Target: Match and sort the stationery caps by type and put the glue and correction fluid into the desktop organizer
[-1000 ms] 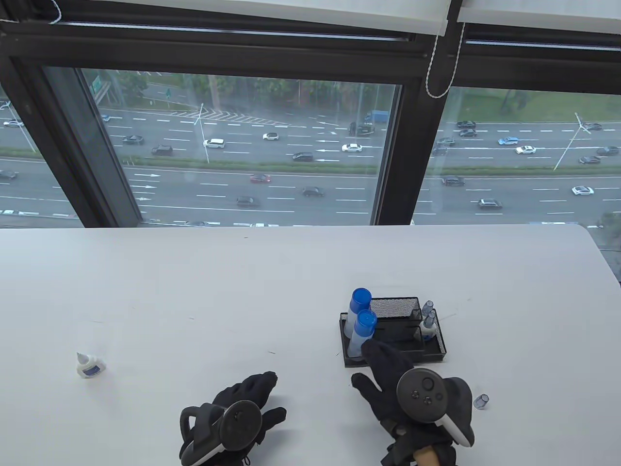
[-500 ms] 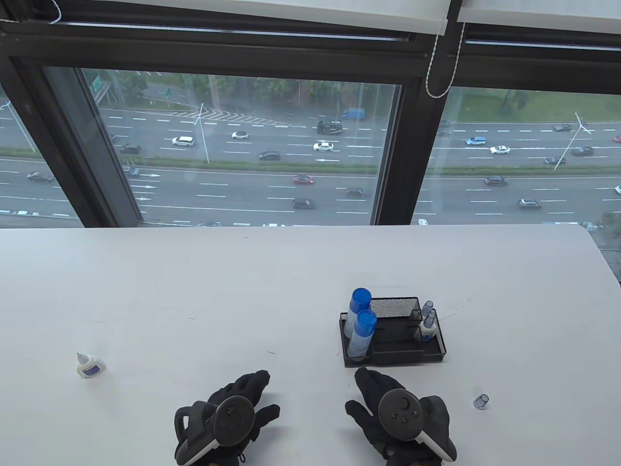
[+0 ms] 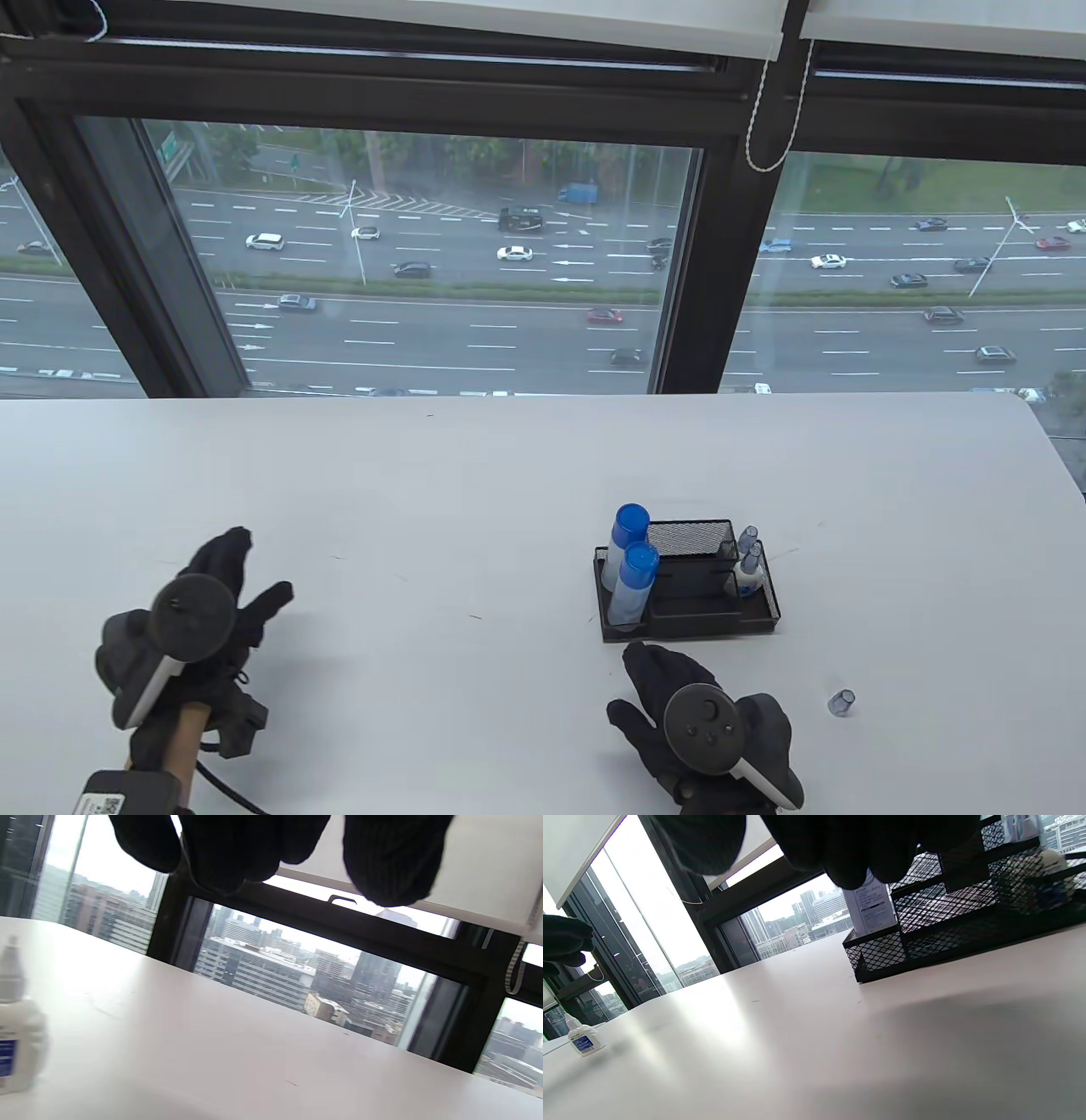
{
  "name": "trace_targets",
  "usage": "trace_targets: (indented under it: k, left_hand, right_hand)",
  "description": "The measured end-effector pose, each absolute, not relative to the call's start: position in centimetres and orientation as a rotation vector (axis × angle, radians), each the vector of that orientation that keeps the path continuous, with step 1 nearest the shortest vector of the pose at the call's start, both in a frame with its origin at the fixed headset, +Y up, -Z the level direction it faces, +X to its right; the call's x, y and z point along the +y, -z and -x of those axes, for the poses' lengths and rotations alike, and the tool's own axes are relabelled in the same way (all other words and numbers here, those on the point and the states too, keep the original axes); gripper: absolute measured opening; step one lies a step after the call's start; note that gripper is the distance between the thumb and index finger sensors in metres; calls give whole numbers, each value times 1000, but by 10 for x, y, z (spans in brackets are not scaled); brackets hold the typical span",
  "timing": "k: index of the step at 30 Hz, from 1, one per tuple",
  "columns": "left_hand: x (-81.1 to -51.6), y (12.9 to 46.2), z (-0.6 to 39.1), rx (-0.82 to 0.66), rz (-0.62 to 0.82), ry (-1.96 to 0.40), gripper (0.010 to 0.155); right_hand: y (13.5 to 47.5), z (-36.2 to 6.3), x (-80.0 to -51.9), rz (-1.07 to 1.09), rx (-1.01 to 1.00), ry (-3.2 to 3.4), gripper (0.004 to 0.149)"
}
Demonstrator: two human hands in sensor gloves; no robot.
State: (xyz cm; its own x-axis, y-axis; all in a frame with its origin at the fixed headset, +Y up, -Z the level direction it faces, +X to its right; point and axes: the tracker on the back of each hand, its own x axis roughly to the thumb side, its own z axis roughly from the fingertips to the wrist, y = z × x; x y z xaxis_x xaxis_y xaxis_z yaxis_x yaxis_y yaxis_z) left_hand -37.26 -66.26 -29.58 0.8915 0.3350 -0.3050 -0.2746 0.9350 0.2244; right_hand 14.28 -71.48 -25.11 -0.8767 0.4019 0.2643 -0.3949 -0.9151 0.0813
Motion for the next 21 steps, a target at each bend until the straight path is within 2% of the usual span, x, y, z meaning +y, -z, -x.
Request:
trace_targets:
  k: [1,3,7,9,13,18,21]
  left_hand:
    - [-666,295,386,407,-187,-307,83]
    - [-687,292,427,544,-110,-341,87]
    - [-731,281,461,655,40,-405,92]
    - [-747,281,465,616,78,-427,91]
    - [-763,287,469,645,118,-458,88]
    - [-774,296,475,638,77,-601,85]
    - [-778,301,477,612,58,-699,76]
  right_hand:
    - [252,-143,-715,-389,30,-2697,65]
    - [253,-144,-716,-378,22,-2690,65]
    - [253,-146,-716,-366,17,-2679,65]
    - [254,-145,-716,-365,28,-2681,65]
    - [254,-145,-716,-369,-6,-2664,64]
    - [254,-147,-715,-356,-52,-2639,62]
    - [256,-147,-716,-349,-47,-2639,62]
